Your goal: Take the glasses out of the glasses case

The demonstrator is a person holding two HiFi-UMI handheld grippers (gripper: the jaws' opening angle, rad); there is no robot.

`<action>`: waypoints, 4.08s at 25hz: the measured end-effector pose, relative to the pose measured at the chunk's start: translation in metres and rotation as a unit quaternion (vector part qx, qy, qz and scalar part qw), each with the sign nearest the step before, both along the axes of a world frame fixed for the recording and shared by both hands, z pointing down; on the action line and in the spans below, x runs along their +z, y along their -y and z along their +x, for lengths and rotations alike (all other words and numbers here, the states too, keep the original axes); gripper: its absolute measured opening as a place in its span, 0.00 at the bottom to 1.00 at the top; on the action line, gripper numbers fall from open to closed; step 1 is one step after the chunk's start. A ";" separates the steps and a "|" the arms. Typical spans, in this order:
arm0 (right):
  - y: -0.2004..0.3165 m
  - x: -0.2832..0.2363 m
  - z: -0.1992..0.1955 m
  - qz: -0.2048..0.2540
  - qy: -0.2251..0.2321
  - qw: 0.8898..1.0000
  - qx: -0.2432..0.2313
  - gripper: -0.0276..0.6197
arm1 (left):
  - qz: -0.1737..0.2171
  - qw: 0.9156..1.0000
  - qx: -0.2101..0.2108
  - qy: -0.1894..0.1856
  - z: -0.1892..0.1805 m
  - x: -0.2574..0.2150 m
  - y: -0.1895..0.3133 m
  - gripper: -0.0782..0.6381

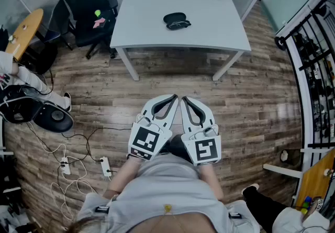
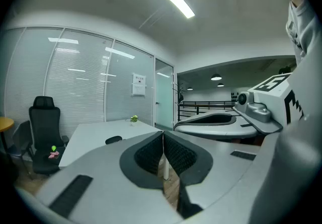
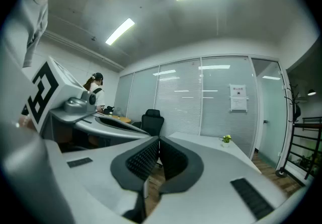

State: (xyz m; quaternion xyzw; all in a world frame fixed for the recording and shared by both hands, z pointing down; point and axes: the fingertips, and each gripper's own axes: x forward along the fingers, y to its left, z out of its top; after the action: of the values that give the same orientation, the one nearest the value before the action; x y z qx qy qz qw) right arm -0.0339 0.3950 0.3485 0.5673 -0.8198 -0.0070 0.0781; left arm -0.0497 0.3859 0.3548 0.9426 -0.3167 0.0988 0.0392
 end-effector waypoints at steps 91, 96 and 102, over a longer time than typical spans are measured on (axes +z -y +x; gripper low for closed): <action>0.505 0.026 0.105 -0.048 -0.033 0.998 -0.012 0.07 | -0.040 0.999 0.004 -0.009 0.096 0.018 0.501 0.15; 0.512 0.032 0.104 -0.056 -0.038 0.998 -0.003 0.07 | -0.042 0.999 0.015 -0.005 0.095 0.022 0.509 0.15; 0.519 0.046 0.105 -0.074 -0.048 0.996 0.007 0.07 | -0.052 0.998 0.026 0.007 0.091 0.035 0.518 0.15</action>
State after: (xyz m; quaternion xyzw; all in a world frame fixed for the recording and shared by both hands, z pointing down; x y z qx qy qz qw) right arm 0.0706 -0.1243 0.3950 0.5642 -0.8096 0.0270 0.1594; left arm 0.0412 -0.1324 0.3897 0.9465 -0.2870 0.1221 0.0831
